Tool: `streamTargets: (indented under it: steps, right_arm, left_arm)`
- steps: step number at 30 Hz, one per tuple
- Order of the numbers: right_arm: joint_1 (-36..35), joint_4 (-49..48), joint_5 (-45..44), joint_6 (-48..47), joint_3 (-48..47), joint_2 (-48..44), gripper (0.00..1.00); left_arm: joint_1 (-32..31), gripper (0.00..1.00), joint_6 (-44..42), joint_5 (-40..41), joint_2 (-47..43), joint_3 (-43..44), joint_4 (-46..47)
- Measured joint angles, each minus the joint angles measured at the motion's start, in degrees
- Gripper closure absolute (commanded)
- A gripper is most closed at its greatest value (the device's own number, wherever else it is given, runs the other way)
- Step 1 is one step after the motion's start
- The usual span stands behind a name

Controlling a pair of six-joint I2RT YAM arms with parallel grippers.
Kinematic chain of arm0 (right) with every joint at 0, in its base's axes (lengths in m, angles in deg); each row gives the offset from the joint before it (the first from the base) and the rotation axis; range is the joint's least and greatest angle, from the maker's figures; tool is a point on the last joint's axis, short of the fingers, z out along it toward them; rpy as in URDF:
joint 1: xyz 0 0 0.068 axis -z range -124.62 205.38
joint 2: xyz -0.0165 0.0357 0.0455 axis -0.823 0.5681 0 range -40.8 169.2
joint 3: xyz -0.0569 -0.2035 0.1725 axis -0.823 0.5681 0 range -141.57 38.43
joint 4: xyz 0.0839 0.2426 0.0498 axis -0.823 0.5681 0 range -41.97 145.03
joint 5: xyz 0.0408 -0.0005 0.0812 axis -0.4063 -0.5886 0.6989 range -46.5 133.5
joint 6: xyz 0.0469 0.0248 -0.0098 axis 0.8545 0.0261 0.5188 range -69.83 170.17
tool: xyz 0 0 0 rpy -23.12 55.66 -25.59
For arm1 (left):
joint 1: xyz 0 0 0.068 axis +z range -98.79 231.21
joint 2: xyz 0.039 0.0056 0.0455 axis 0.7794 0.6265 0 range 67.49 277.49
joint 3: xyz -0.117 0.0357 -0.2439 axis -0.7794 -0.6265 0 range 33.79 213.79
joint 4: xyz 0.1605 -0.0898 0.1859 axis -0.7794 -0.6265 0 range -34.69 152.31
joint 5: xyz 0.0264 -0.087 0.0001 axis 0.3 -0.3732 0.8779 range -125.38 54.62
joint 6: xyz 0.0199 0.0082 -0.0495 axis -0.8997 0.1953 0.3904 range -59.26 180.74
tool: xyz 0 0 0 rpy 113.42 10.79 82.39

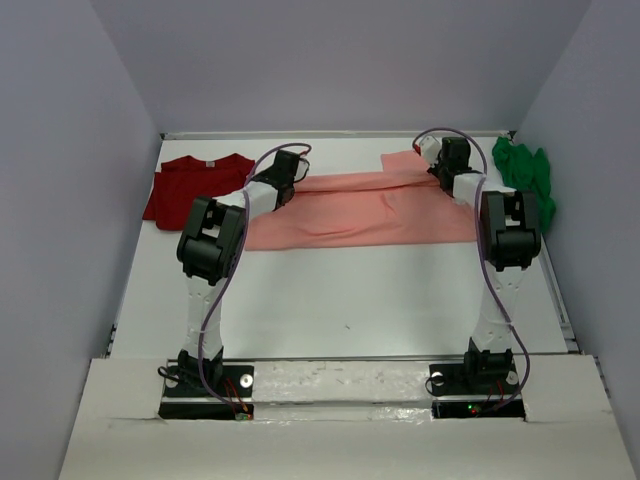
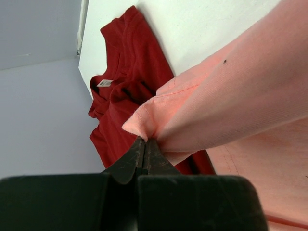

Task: Fold and stack the t-shirts
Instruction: Fold the tshirt

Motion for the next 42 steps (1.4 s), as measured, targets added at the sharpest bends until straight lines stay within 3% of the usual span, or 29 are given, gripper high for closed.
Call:
streamTargets:
  steps: [11, 15, 18, 20, 22, 23, 24, 27, 30, 36, 42]
  right_arm:
    - [0.22, 12.83, 4.31, 6.01, -2.62, -0.44, 1.00]
    - [0.26, 14.95, 4.87, 6.25, -2.71, -0.44, 1.00]
    - [0.26, 16.44, 5.09, 6.47, -3.19, -0.44, 0.98]
    - [0.26, 17.77, 5.09, 6.78, -3.82, -0.44, 0.78]
    - [0.26, 19.37, 5.09, 6.86, -4.83, -0.39, 0.70]
    - [0.26, 20.00, 4.92, 6.95, -5.29, -0.39, 0.64]
    - [0.28, 20.96, 4.81, 7.13, -5.99, -0.37, 0.61]
    - [0.33, 22.80, 4.70, 7.10, -7.61, -0.37, 0.51]
    - [0.33, 24.96, 4.90, 7.45, -9.55, -0.42, 0.46]
    - [0.33, 30.47, 6.36, 8.57, -15.10, -2.89, 0.43]
    - [0.33, 33.44, 8.33, 11.30, -20.90, -9.40, 0.39]
  left_arm:
    - [0.07, 0.98, -0.02, 0.20, 0.02, -0.37, -2.71]
    - [0.07, 0.82, -0.04, 0.59, 0.76, -0.48, -3.13]
    - [0.07, 0.63, -0.07, 0.81, 2.01, -0.63, -3.21]
    - [0.07, 0.52, -0.11, 1.27, 2.69, -0.79, -3.41]
    - [0.09, 0.45, -0.42, 1.79, 3.39, -0.90, -3.48]
    - [0.09, 0.26, -0.74, 2.27, 3.65, -0.90, -3.32]
    - [0.09, 0.18, -1.01, 2.97, 3.72, -0.87, -3.06]
    - [0.11, 0.07, -1.55, 5.22, 3.72, 0.68, -2.78]
    - [0.20, 0.01, -1.66, 6.16, 3.74, 1.36, -3.13]
    - [0.48, 0.01, -2.43, 7.65, 2.03, 1.60, -3.65]
    - [0.50, 0.01, -3.28, 8.20, -11.43, 1.60, -3.80]
